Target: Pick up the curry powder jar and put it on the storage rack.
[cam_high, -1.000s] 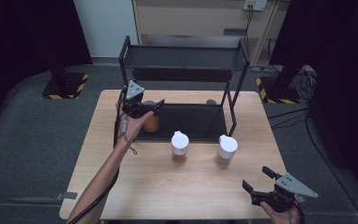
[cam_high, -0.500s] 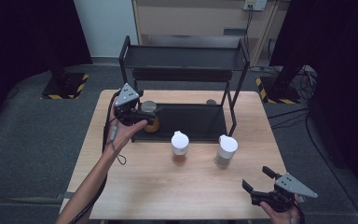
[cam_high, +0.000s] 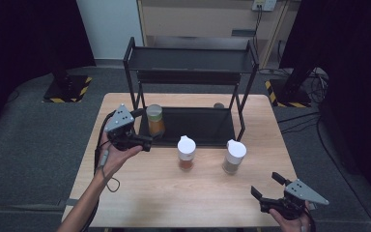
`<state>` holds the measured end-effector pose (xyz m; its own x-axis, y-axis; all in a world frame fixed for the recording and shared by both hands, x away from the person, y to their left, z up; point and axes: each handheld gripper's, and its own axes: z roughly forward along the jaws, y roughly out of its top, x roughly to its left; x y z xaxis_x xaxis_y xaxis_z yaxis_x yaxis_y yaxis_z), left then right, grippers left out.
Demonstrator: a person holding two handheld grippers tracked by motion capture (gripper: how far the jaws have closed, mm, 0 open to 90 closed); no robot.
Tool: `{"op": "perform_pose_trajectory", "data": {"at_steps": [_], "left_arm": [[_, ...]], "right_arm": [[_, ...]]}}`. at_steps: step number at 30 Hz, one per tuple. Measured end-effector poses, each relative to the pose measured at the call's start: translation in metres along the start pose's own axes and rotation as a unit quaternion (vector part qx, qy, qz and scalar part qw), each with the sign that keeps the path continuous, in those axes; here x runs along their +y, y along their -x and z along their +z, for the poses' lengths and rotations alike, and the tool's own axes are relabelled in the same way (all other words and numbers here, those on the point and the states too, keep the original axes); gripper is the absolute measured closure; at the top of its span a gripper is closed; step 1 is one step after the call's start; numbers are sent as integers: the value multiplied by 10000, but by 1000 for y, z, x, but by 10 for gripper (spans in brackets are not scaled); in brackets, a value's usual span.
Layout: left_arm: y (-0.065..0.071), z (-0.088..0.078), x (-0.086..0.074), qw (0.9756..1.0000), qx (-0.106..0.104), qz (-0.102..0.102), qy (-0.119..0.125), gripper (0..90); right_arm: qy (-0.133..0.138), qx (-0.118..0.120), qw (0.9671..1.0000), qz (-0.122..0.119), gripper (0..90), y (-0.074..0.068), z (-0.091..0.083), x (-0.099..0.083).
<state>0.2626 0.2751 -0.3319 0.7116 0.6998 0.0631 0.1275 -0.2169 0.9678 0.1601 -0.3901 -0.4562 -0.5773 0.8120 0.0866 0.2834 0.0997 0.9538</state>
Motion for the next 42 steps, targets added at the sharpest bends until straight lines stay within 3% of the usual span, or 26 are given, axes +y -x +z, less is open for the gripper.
{"op": "perform_pose_trajectory", "data": {"at_steps": [8, 19, 24, 32, 42], "left_arm": [[12, -23, -21, 9999, -6, 107, -32, 6], [31, -52, -54, 10000, 34, 30, 74, 6], [41, -57, -68, 9998, 21, 211, -51, 6], [47, -67, -96, 10000, -20, 32, -84, 7], [50, -82, -128, 9995, 191, -212, -109, 8]], "right_arm": [[1, 0, 10000, -15, 41, 0, 0, 0], [-23, -5, 10000, -14, 41, -1, 0, 1], [-42, -9, 10000, -35, 41, -2, 0, 1], [-54, -20, 10000, -40, 40, -2, 0, 2], [-71, -36, 10000, -39, 40, -2, 1, 2]]}}
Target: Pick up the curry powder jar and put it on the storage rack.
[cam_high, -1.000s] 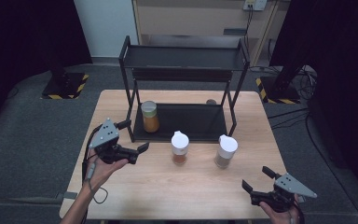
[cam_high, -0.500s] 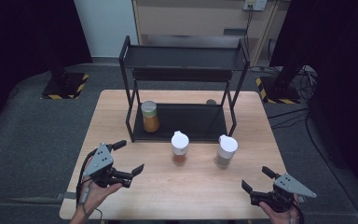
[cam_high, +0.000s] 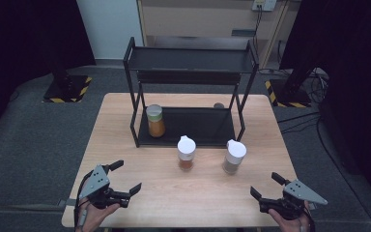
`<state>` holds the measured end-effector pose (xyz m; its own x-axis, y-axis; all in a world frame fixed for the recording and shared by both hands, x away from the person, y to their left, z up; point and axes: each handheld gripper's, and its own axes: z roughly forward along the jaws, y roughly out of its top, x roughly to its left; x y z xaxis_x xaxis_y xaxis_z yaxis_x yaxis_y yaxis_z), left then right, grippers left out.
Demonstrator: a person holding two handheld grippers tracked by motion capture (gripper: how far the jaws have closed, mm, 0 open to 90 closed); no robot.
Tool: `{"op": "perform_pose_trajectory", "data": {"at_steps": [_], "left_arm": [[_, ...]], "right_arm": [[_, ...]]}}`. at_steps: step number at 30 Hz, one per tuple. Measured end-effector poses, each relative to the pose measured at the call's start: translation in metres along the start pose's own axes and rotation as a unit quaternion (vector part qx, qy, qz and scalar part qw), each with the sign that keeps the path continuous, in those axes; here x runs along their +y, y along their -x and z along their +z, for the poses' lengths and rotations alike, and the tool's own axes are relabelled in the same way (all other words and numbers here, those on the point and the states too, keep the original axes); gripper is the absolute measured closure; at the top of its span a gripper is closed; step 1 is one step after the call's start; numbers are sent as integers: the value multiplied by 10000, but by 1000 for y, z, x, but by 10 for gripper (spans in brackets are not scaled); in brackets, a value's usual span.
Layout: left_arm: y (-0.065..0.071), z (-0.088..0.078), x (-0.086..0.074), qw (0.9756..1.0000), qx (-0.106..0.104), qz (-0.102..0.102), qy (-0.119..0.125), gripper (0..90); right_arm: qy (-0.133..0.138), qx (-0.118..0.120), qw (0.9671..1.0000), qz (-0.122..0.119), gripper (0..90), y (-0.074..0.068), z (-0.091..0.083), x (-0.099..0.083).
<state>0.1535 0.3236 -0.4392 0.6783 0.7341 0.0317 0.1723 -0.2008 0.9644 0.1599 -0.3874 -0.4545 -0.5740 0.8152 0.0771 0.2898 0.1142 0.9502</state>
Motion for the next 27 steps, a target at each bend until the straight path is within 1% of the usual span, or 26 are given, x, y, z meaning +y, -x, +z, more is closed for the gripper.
{"op": "perform_pose_trajectory", "data": {"at_steps": [2, 8, 10, 12, 15, 17, 19, 21, 24, 27], "left_arm": [[-1, -3, -6, 10000, 33, -94, -9, 8], [-4, -13, -16, 9998, 151, -143, -35, 8], [-6, -14, -19, 9996, 187, -200, -71, 9], [-8, -15, -22, 9994, 205, -268, -96, 8], [-10, -14, -25, 9992, 219, -313, -151, 7], [-12, -14, -26, 9991, 254, -302, -178, 6], [-14, -14, -27, 9990, 242, -344, -152, 4], [-15, -13, -28, 9990, 262, -338, -135, 4], [-18, -12, -29, 9988, 244, -394, -157, 2], [-18, -11, -30, 9989, 239, -360, -157, 0]], "right_arm": [[-4, -4, 10000, 0, 40, 0, 0, 0], [-12, -19, 10000, -1, 39, -1, 0, 0], [-12, -23, 10000, 7, 39, -1, 0, 0], [-15, -23, 10000, 5, 40, -1, 0, 0], [-6, -24, 10000, -9, 40, -1, 0, 0], [-3, -24, 10000, -4, 40, -1, -1, -1], [4, -34, 10000, -18, 39, -2, -2, -1], [5, -54, 10000, -16, 39, -2, -3, -2], [28, -72, 10000, -19, 40, -3, -5, -3], [33, -85, 10000, -9, 39, -4, -7, -3]]}}
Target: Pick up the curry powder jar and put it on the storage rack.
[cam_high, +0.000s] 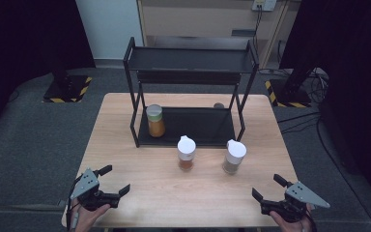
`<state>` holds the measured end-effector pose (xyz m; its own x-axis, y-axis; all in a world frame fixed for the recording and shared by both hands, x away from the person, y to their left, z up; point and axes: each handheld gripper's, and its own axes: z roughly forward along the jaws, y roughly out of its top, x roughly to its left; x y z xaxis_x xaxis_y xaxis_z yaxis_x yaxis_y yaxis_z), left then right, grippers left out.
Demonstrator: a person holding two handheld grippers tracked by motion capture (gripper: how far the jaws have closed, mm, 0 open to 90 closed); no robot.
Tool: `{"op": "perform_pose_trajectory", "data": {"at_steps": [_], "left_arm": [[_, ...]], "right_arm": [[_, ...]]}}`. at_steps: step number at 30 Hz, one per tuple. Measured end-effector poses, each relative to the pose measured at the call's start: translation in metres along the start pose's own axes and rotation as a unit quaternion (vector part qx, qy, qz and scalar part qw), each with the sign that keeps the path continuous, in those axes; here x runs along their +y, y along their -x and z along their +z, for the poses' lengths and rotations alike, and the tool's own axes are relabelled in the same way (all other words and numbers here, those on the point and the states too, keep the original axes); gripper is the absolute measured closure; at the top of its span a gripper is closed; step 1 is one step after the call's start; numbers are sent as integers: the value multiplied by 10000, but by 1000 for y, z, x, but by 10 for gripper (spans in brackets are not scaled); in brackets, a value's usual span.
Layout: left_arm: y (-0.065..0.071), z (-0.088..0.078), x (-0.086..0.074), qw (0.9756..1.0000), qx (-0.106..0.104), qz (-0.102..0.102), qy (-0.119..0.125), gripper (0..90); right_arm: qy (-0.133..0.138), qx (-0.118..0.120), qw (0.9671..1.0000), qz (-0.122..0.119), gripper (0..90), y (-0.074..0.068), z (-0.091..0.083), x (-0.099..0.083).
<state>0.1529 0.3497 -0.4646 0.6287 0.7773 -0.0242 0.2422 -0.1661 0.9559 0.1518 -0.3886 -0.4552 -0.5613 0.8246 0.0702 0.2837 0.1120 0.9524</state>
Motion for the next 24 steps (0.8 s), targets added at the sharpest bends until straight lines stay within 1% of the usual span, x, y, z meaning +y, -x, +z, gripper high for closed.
{"op": "perform_pose_trajectory", "data": {"at_steps": [5, 9, 14, 20, 24], "left_arm": [[0, 0, -1, 10000, 26, 55, 3, 1], [-1, -2, -3, 10000, 48, -7, 77, 1], [-2, -2, -3, 10000, 33, 16, 31, 0], [-3, -3, -3, 10000, 9, -52, -7, 0], [-4, -2, -3, 10000, -25, -52, -5, 0]], "right_arm": [[26, 13, 10000, 11, 31, 0, 0, -1], [39, -5, 10000, -3, 25, 0, 0, -1], [24, -17, 10000, -28, 21, -1, 1, -1], [21, 10, 10000, -18, 22, 0, 1, -1], [29, 13, 10000, -14, 23, 0, 1, -1]]}}
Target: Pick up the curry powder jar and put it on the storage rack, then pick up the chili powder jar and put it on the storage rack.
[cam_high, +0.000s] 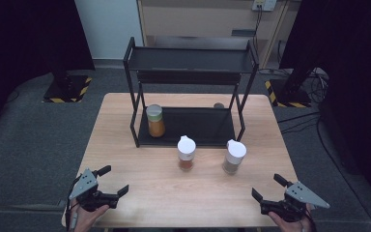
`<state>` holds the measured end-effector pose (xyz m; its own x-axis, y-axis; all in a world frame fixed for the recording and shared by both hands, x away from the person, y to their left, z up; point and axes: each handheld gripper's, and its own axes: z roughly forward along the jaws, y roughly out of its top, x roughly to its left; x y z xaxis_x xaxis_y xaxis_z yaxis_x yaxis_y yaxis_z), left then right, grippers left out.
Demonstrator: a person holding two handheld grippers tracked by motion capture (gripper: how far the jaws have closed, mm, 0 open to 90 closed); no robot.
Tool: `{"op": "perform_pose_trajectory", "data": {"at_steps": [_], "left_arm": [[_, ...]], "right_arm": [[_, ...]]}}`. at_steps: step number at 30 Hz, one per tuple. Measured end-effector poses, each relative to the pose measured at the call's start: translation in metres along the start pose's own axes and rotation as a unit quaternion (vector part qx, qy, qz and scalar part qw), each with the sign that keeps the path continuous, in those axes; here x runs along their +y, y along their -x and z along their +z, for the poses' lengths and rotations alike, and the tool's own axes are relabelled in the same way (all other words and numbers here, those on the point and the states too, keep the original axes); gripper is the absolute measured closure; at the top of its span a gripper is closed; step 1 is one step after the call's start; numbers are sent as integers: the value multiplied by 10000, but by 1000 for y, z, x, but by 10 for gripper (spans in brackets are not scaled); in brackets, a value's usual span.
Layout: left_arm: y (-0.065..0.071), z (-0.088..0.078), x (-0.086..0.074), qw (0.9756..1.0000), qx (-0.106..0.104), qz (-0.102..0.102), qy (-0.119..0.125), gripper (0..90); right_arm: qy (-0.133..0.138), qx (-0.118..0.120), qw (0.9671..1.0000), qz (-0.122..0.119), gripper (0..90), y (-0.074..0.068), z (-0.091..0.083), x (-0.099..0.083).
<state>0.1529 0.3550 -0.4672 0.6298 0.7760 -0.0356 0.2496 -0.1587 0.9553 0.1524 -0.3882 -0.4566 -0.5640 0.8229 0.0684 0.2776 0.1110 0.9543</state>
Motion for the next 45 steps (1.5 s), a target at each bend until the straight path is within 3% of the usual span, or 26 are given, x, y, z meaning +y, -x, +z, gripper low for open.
{"op": "perform_pose_trajectory", "data": {"at_steps": [29, 45], "left_arm": [[0, 1, 1, 10000, -24, -16, -64, 0], [-1, 2, 1, 9999, -43, -25, -107, 0]], "right_arm": [[-72, 124, 9999, 42, 35, 2, 2, 3], [-141, 216, 9996, 75, 43, -4, 8, 20]]}}
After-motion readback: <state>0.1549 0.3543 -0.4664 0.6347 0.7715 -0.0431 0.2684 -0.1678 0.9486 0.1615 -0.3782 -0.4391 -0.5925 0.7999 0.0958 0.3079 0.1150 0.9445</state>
